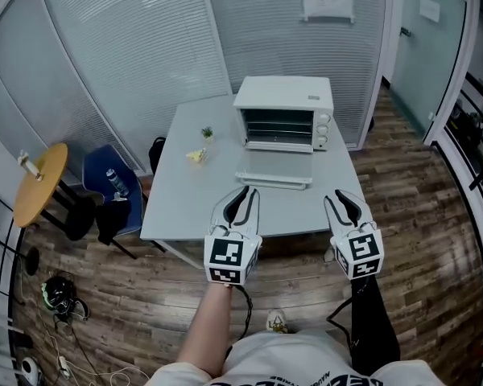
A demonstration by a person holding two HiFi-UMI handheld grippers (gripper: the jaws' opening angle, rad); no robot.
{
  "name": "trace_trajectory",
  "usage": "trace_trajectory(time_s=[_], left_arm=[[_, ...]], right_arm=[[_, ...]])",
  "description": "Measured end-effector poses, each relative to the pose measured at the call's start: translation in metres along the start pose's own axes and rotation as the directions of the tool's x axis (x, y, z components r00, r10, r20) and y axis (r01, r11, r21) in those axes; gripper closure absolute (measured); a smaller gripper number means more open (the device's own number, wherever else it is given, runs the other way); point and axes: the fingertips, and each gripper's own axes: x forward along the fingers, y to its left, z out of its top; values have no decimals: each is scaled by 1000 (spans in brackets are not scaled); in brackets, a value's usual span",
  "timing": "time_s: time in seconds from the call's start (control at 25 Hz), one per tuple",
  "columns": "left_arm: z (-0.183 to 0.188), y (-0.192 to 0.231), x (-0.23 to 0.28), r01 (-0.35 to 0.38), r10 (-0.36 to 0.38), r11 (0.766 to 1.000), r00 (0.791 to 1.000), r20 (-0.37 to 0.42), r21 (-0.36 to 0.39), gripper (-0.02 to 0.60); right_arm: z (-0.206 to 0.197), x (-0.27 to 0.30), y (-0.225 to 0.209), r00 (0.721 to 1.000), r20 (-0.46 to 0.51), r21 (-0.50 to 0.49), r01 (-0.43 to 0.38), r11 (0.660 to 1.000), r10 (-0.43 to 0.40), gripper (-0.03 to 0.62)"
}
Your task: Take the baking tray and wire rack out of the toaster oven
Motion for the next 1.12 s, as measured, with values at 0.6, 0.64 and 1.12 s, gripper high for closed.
trace_trajectory(time_s=[0.6,0.64,1.12], left_arm=[[-13,46,56,83,-83,996,996,34,-9,433],[-13,48,58,85,-85,996,996,36,-9,433],[-20,62,100,101,-100,995,994,40,-26,433]], right_arm=[[-12,78,0,999,-43,26,28,999,-27,510],[-12,82,1,999,-43,25,27,999,-26,510],[-20,129,-11,999,-46,40,13,999,-11,510]])
